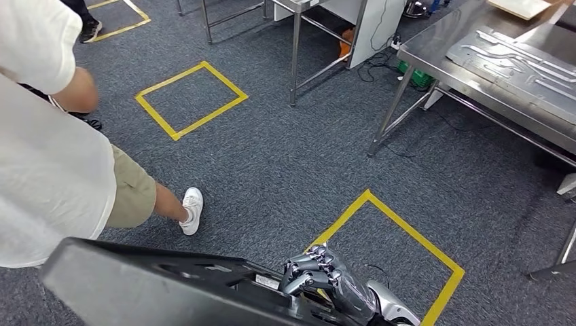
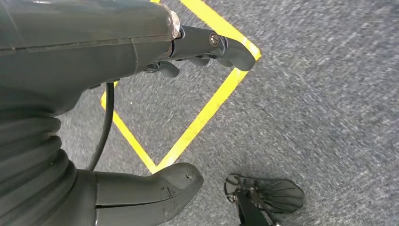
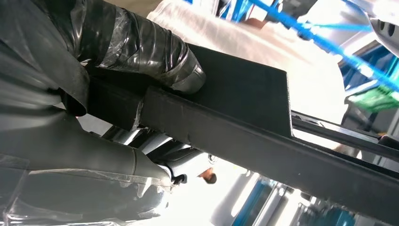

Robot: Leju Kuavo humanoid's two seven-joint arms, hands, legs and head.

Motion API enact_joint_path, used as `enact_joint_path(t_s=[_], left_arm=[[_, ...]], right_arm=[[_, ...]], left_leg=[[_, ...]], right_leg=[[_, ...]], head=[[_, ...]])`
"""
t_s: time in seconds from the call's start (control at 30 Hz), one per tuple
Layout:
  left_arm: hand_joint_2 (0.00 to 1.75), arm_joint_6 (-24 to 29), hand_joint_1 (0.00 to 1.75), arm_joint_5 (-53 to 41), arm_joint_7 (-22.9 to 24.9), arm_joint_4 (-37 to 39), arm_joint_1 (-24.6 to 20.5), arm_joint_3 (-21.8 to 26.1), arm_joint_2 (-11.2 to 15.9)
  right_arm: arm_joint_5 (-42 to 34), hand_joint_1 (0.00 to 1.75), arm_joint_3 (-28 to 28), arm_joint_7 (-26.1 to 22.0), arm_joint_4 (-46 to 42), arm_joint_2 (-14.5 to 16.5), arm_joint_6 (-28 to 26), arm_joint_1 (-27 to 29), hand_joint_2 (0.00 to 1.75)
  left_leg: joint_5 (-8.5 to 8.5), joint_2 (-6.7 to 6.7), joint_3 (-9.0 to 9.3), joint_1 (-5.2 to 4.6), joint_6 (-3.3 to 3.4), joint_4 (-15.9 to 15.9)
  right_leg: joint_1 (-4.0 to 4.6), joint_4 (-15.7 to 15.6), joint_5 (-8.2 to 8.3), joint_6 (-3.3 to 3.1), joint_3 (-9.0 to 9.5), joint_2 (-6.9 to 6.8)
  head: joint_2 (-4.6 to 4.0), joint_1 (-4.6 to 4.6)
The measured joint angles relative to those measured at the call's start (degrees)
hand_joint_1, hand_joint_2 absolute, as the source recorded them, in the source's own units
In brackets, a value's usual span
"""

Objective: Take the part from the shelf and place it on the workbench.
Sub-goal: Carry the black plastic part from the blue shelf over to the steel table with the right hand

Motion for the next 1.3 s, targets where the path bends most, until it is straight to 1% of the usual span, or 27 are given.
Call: enact_joint_path(t_s=[0.03,0.07,0.13,0.2,0.27,0.33,0.4,0.43,0.47,0.5,0.53,0.57,0.6,0.67,0.7,0.77,0.83,0.9,0.93,0.97,1.0,1.03,1.07,1.13,1.2,1.27,1.3], left_arm=[[1.75,0.11,0.0,0.0,0.05,0.0,-0.06,0.0,-0.04],[1.75,0.2,0.0,0.0,0.11,0.0,-0.11,0.01,-0.1],[1.75,0.29,0.0,0.0,0.2,0.0,-0.16,0.02,-0.34],[1.75,0.34,0.0,-0.02,0.3,0.0,-0.2,0.03,-0.51],[1.75,0.36,0.0,-0.16,0.39,0.0,-0.38,0.05,-0.52],[1.75,0.31,0.0,-0.43,0.4,0.0,-0.57,0.05,-0.6],[1.75,0.26,0.0,-0.62,0.39,0.0,-0.47,0.05,-0.66],[1.75,0.26,0.0,-0.67,0.37,0.0,-0.35,0.07,-0.67],[1.75,0.25,0.0,-0.71,0.32,0.0,-0.27,0.08,-0.68],[1.75,0.25,0.0,-0.75,0.25,0.0,-0.24,0.08,-0.71],[1.75,0.24,0.0,-0.78,0.16,0.0,-0.26,0.09,-0.74],[1.75,0.23,0.0,-0.81,0.1,0.01,-0.3,0.09,-0.78],[1.75,0.23,0.0,-0.87,0.06,0.01,-0.32,0.09,-0.83],[1.75,0.21,0.0,-1.04,0.04,0.02,-0.34,0.09,-0.89],[1.75,0.2,0.0,-1.12,0.05,0.02,-0.37,0.09,-0.92],[1.75,0.21,0.0,-1.18,0.09,0.01,-0.51,0.09,-1.03],[1.75,0.22,0.0,-1.18,0.09,0.01,-0.58,0.1,-1.21],[1.75,0.21,0.0,-1.18,0.13,0.0,-0.38,0.15,-1.36],[1.75,0.21,0.0,-1.18,0.15,0.0,-0.24,0.17,-1.39],[1.75,0.21,0.0,-1.18,0.18,0.0,-0.16,0.2,-1.42],[1.75,0.21,0.0,-1.18,0.2,0.0,-0.16,0.22,-1.43],[1.75,0.21,0.0,-1.18,0.21,0.0,-0.22,0.23,-1.44],[1.75,0.21,0.0,-1.18,0.22,0.0,-0.3,0.24,-1.46],[1.75,0.2,0.0,-1.18,0.22,0.0,-0.42,0.25,-1.63],[1.75,0.19,0.0,-1.17,0.26,0.0,-0.44,0.31,-1.83],[1.75,0.18,0.0,-1.16,0.34,0.0,-0.52,0.5,-1.91],[1.75,0.17,0.0,-1.16,0.39,0.01,-0.61,0.61,-1.93]], right_arm=[[-0.31,1.75,0.0,-0.08,-0.06,-0.1,-0.23,0.09,1.75],[-0.67,1.75,0.0,-0.19,-0.2,-0.2,-0.4,0.15,1.75],[-1.51,1.75,0.0,-0.43,-0.63,-0.34,-0.47,0.19,1.75],[-2.63,1.75,-0.01,-0.6,-1.06,-0.38,0.02,0.21,1.75],[-3.84,1.75,-0.02,-0.55,-1.4,-0.39,0.91,0.27,1.75],[-4.78,1.75,-0.02,-0.3,-1.66,-0.37,1.73,0.12,1.75],[-5.33,1.75,-0.02,0.12,-1.74,-0.34,2.46,-0.13,1.75],[-5.51,1.75,-0.02,0.45,-1.74,-0.32,2.75,-0.2,1.75],[-5.68,1.75,-0.02,0.77,-1.73,-0.32,2.95,-0.2,1.75],[-5.81,1.75,-0.02,1.07,-1.72,-0.32,3.04,-0.2,1.75],[-5.88,1.75,-0.02,1.31,-1.72,-0.32,3.09,-0.2,1.75],[-5.92,1.75,-0.02,1.43,-1.71,-0.32,3.15,-0.21,1.75],[-5.93,1.75,-0.02,1.48,-1.7,-0.32,3.23,-0.24,1.75],[-5.99,1.75,-0.02,1.74,-1.69,-0.32,3.39,-0.39,1.75],[-6.03,1.75,-0.02,1.96,-1.68,-0.32,3.37,-0.44,1.75],[-6.09,1.75,-0.02,2.36,-1.67,-0.32,2.99,-0.41,1.75],[-6.16,1.75,-0.03,2.51,-1.67,-0.32,2.5,-0.39,1.75],[-6.24,1.75,-0.04,2.54,-1.65,-0.32,2.27,-0.42,1.75],[-6.26,1.75,-0.04,2.56,-1.61,-0.32,2.22,-0.41,1.75],[-6.28,1.75,-0.04,2.6,-1.56,-0.32,2.2,-0.37,1.75],[-6.28,1.75,-0.04,2.63,-1.5,-0.32,2.19,-0.33,1.75],[-6.29,1.75,-0.04,2.67,-1.46,-0.32,2.17,-0.3,1.75],[-6.29,1.75,-0.04,2.69,-1.44,-0.32,2.16,-0.28,1.75],[-6.33,1.75,-0.04,2.71,-1.44,-0.32,2.08,-0.31,1.75],[-6.5,1.75,-0.07,2.76,-1.44,-0.32,1.89,-0.34,1.75],[-6.71,1.75,-0.16,2.85,-1.45,-0.32,1.69,-0.3,1.75],[-6.8,1.75,-0.21,2.91,-1.46,-0.32,1.64,-0.27,1.75]], left_leg=[[-0.07,0.66,0.12,-0.08,0.0,0.0],[-0.17,1.26,0.3,-0.16,-0.03,-0.02],[-0.4,2.28,0.6,-0.38,-0.3,-0.01],[-0.56,3.24,0.79,-0.43,-0.8,-0.06],[-0.78,3.78,1.09,-0.39,-1.4,-0.12],[-2.57,1.72,0.23,-0.33,-1.92,2.27],[-6.27,-1.07,-3.13,-0.2,-2.24,9.35],[-7.79,-1.61,-5.15,-0.17,-2.38,13.32],[-8.34,-1.8,-6.65,-0.15,-2.51,16.03],[-7.68,-1.86,-7.18,-0.12,-2.59,16.61],[-5.95,-1.98,-6.58,-0.07,-2.64,14.83],[-3.57,-2.46,-5.01,0.05,-2.68,11.15],[-1.68,-3.64,-3.23,0.17,-2.69,7.14],[0.09,-5.69,-0.67,0.33,-2.39,1.41],[0.0,-6.12,-0.26,0.28,-2.08,0.53],[0.21,-5.19,-0.04,0.28,-1.27,0.06],[0.42,-3.94,-0.03,0.44,-0.42,-0.21],[0.38,-2.46,-0.06,0.36,0.14,-0.27],[0.31,-1.71,-0.1,0.25,0.23,-0.24],[0.24,-0.95,-0.11,0.16,0.26,-0.21],[0.14,-0.25,-0.07,0.09,0.25,-0.18],[0.03,0.42,0.07,0.04,0.2,-0.17],[-0.1,1.02,0.3,-0.02,0.12,-0.19],[-0.41,2.07,0.8,-0.21,-0.2,-0.23],[-0.69,3.0,1.06,-0.31,-0.73,-0.27],[-0.92,3.88,1.31,-0.32,-1.35,-0.4],[-1.25,3.44,1.37,-0.3,-1.66,-0.13]], right_leg=[[0.09,-2.78,1.78,-0.24,1.5,-0.23],[0.32,-7.15,3.89,-0.68,3.87,-0.97],[0.96,-14.47,6.33,-1.68,7.69,-2.97],[1.42,-16.41,6.49,-2.25,8.39,-3.47],[1.22,-16.98,6.94,-2.5,8.49,-2.26],[0.69,-17.87,7.56,-2.85,8.94,-1.18],[0.48,-18.08,7.82,-3.12,8.98,-0.08],[0.49,-17.93,7.81,-3.18,8.84,0.57],[0.48,-17.74,7.75,-3.16,8.74,1.27],[0.45,-17.51,7.64,-3.08,8.68,1.97],[0.37,-17.22,7.48,-2.95,8.68,2.66],[0.26,-16.96,7.27,-2.75,8.76,3.33],[0.21,-16.72,7.06,-2.49,8.83,3.95],[0.14,-16.47,6.9,-1.86,8.7,5.13],[0.12,-16.55,7.0,-1.5,8.53,5.68],[0.03,-16.72,7.22,-0.84,8.21,6.36],[0.11,-14.53,5.8,-0.27,7.08,4.1],[0.05,-7.8,2.14,0.26,3.78,0.99],[-0.07,-3.76,0.39,0.47,1.71,0.37],[-0.17,-0.71,-0.51,0.58,0.12,0.15],[-0.23,0.31,-0.26,0.6,-0.48,0.05],[-0.23,-1.06,1.13,0.48,0.17,-0.1],[-0.12,-4.64,3.28,0.2,2.02,-0.54],[0.44,-13.03,6.58,-0.73,6.31,-2.65],[1.0,-16.49,7.26,-1.48,7.88,-3.72],[0.96,-16.74,7.45,-1.94,7.8,-2.51],[0.78,-17.11,7.69,-2.15,7.94,-1.92]], head=[[0.0,0.01],[0.0,0.0],[0.0,0.0],[0.0,-0.01],[0.0,-0.02],[0.0,-0.03],[0.0,-0.04],[0.0,-0.05],[0.0,-0.04],[0.0,-0.04],[0.0,-0.05],[0.0,-0.04],[0.0,-0.04],[0.0,-0.03],[0.0,-0.04],[0.0,-0.04],[0.0,-0.01],[0.0,0.0],[0.0,-0.01],[0.0,-0.01],[0.0,-0.01],[0.0,-0.01],[0.0,-0.01],[0.0,-0.01],[0.0,-0.01],[0.0,-0.01],[0.0,-0.01]])
